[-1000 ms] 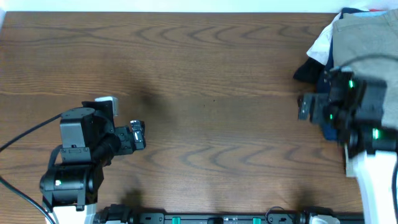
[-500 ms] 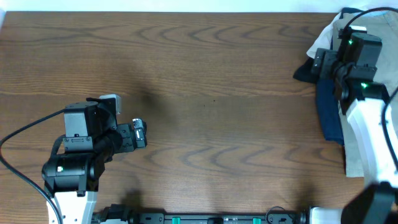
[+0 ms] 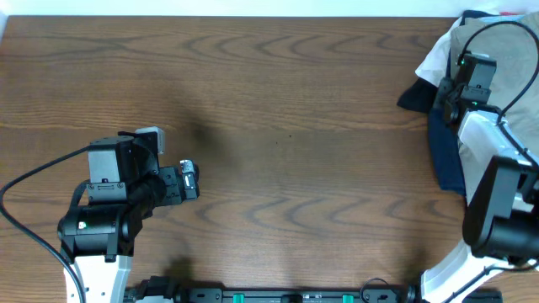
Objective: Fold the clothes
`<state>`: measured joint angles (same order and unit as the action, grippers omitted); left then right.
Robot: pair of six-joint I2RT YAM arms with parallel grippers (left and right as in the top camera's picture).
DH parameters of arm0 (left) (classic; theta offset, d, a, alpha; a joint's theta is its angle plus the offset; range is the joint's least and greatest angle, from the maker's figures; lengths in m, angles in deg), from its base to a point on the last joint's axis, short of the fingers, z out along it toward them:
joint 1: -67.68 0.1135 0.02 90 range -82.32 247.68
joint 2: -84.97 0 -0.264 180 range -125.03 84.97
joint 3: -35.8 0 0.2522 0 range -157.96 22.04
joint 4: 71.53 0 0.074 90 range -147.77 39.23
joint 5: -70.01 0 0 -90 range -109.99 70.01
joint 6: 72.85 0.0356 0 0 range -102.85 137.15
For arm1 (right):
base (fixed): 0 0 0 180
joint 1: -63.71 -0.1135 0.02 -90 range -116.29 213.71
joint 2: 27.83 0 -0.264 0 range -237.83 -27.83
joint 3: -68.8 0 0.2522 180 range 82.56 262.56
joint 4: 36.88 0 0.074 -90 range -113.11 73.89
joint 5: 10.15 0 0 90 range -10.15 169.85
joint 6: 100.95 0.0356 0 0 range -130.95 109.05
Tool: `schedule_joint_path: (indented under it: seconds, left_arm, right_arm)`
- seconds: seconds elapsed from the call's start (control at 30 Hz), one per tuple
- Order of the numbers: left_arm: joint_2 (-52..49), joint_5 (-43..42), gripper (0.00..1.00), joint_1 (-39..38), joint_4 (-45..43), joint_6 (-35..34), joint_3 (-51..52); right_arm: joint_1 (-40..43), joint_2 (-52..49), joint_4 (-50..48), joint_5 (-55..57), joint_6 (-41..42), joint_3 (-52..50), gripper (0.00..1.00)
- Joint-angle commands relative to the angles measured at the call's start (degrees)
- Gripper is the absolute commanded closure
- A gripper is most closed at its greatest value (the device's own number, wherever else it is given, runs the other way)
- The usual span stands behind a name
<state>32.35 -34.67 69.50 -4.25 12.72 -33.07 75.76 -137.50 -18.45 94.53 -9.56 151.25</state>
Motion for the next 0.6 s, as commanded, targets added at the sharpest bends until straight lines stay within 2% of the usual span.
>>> schedule_joint_path:
  seconds: [0.0, 0.1, 0.17, 0.2, 0.27, 0.33, 0.57]
  left_arm:
    - [-0.17, -0.26, 0.02, 0.24, 0.02, 0.92, -1.27]
    - [-0.17, -0.26, 0.02, 0.24, 0.02, 0.92, -1.27]
    - [-0.17, -0.26, 0.02, 0.24, 0.02, 0.92, -1.27]
    - [-0.17, -0.26, 0.02, 0.24, 0.04, 0.92, -1.27]
    - [-0.17, -0.26, 0.02, 0.24, 0.02, 0.92, -1.27]
    - [-0.17, -0.26, 0.02, 0.24, 0.02, 0.92, -1.27]
    - [-0.81, -0.26, 0.02, 0.24, 0.02, 0.92, -1.27]
  right_arm:
    - [1.49, -3.02, -0.9, 1.01, 1.79, 0.83, 0.46]
    - [2.34, -5.33, -1.07, 0.98, 1.79, 0.83, 0.47]
    - [2.75, -5.88, -1.07, 1.01, 1.79, 0.83, 0.53]
    - [2.93, -6.01, -1.2, 1.01, 1.79, 0.83, 0.6]
    - [3.02, -5.92, -2.38, 1.01, 1.77, 0.85, 0.85]
    - [2.97, -5.25, -3.74, 0.94, 1.79, 0.87, 0.98]
    - [2.86, 1.9, -3.56, -0.7, 1.77, 3.54, 0.99]
